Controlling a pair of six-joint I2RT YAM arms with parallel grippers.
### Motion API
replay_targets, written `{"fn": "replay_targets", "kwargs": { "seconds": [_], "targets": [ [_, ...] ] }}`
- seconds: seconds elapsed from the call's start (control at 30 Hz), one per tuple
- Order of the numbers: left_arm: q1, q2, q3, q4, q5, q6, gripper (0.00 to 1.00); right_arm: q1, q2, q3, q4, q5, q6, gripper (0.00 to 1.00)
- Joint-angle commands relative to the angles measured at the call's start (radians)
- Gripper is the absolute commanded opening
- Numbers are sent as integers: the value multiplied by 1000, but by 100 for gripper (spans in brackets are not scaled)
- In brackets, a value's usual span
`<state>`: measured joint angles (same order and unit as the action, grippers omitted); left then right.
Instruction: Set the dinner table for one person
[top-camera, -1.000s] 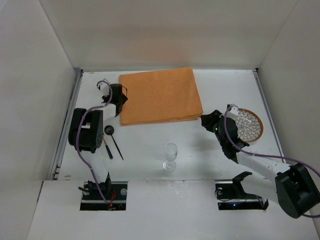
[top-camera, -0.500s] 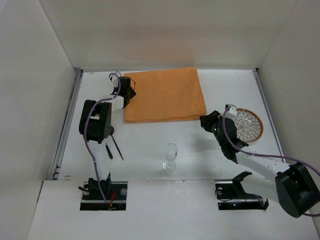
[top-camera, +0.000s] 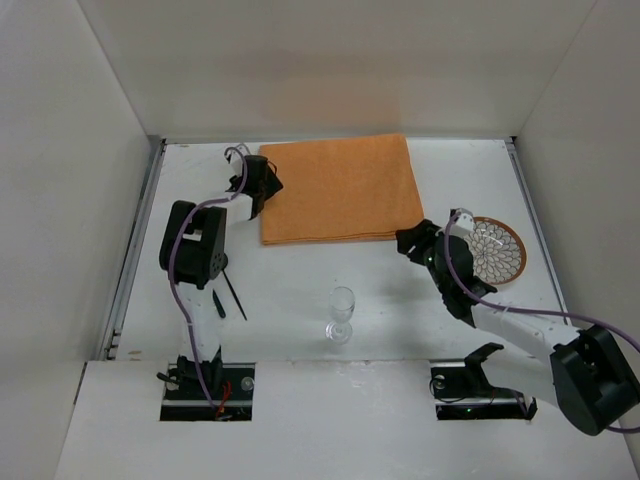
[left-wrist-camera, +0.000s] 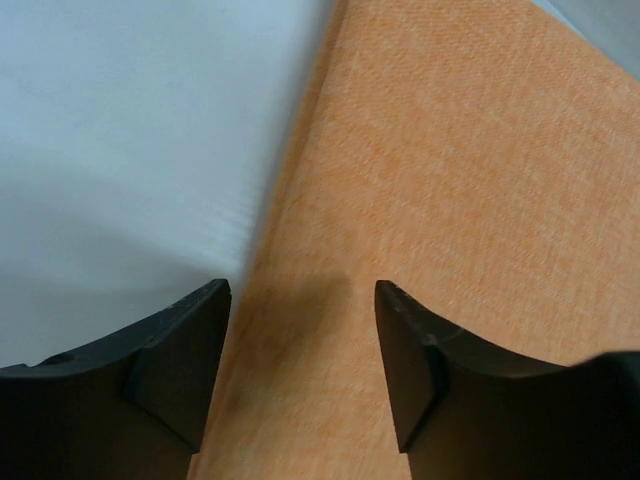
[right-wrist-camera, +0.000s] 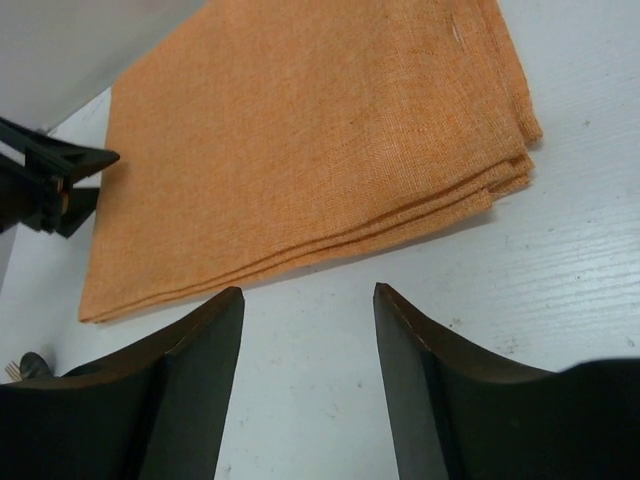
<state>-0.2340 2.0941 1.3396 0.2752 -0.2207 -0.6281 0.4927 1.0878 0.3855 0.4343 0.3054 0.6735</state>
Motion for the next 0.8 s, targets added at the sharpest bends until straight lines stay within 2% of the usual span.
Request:
{"fn": "replay_targets", "kwargs": {
  "seconds": [0.0, 0.1, 0.17, 0.23, 0.33, 0.4, 0.5, 0.57, 0.63, 0.73, 0.77],
  "targets": [
    [3, -201, -124, 62, -71, -15, 59, 14, -43, 39, 57, 26, -26, 62],
    [-11, -369, -291, 139, -147, -21, 63, 14, -48, 38, 55, 37, -28, 63],
    [-38, -463, -399, 192, -175, -31, 62, 17, -42, 41, 52, 38, -29, 60],
    [-69, -528, -476, 211, -175, -48, 62, 22, -25, 49, 50, 43, -26, 47],
    [-133, -621, -595, 211, -157, -73, 56, 22, -16, 69, 2, 43, -12, 9],
    [-176, -695, -680, 208, -143, -79, 50, 22, -23, 81, -55, 66, 11, 2],
    [-216, -819, -802, 206, -111, -78, 39, 4, -48, 75, -101, 133, 31, 1],
    [-215, -900, -873, 208, -83, -93, 38, -32, -95, 66, -156, 178, 46, 3],
    [-215, -960, -911, 206, -63, -108, 39, -76, -147, 58, -221, 211, 80, 12],
    [-221, -1011, -948, 235, -55, -120, 48, -179, -212, 50, -291, 221, 103, 25],
    [-225, -1023, -961, 252, -52, -124, 51, -214, -241, 49, -324, 213, 121, 32]
  ]
}}
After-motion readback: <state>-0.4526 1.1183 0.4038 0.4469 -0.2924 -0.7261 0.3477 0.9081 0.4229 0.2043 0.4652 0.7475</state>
